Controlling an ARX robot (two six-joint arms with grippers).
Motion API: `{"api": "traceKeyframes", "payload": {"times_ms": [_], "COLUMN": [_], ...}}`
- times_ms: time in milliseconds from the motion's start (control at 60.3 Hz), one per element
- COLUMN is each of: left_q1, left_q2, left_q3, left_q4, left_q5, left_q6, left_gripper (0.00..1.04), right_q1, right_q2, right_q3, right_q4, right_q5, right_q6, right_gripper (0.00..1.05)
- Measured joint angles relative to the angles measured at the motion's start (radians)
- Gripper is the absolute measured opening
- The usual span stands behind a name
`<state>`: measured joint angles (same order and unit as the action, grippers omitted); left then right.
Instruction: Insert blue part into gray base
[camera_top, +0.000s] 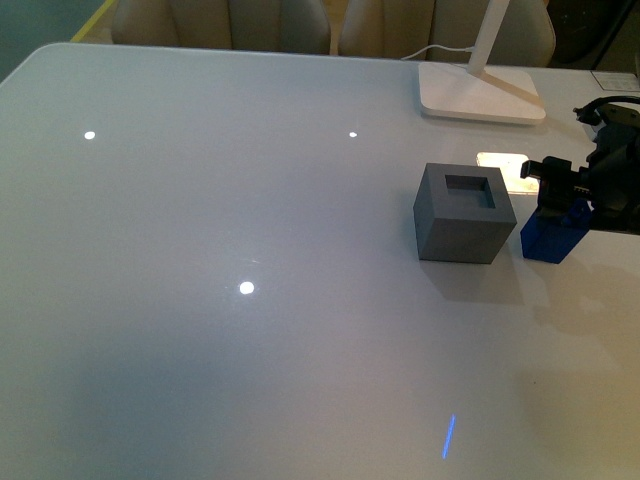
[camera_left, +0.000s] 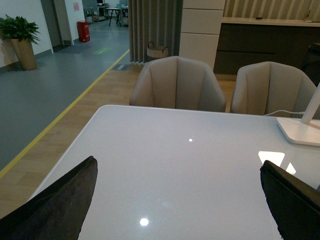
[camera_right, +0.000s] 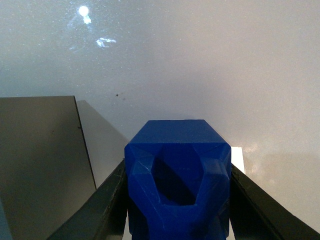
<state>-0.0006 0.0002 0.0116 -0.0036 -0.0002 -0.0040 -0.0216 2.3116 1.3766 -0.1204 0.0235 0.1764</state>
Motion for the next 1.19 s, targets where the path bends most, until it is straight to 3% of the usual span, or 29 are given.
{"api": "traceKeyframes", "payload": {"times_ms": [332,514,945,1194], "left_q1": [0.000,0.000,0.000,0.000], "left_q2": [0.000,0.000,0.000,0.000], "left_q3": [0.000,0.000,0.000,0.000], "left_q4": [0.000,0.000,0.000,0.000], "left_q5": [0.000,0.000,0.000,0.000], "left_q6": [0.000,0.000,0.000,0.000], "left_gripper": [0.97,0.97,0.97,0.97], "right_q1": [0.010,0.057,0.187,0.209], "right_q2": [-0.198,-0.270,-0.230,-0.163], "right_q3": [-0.047,-0.045,0.053,0.117], "right_q4": [-0.048,-0.090,-0.156,-0.193], "right_q5": [-0.027,-0.033,-0.021,-0.016], "right_q6": [0.018,0.067,0.173,0.179], "right_gripper": [0.45,0.45,0.45,0.45]}}
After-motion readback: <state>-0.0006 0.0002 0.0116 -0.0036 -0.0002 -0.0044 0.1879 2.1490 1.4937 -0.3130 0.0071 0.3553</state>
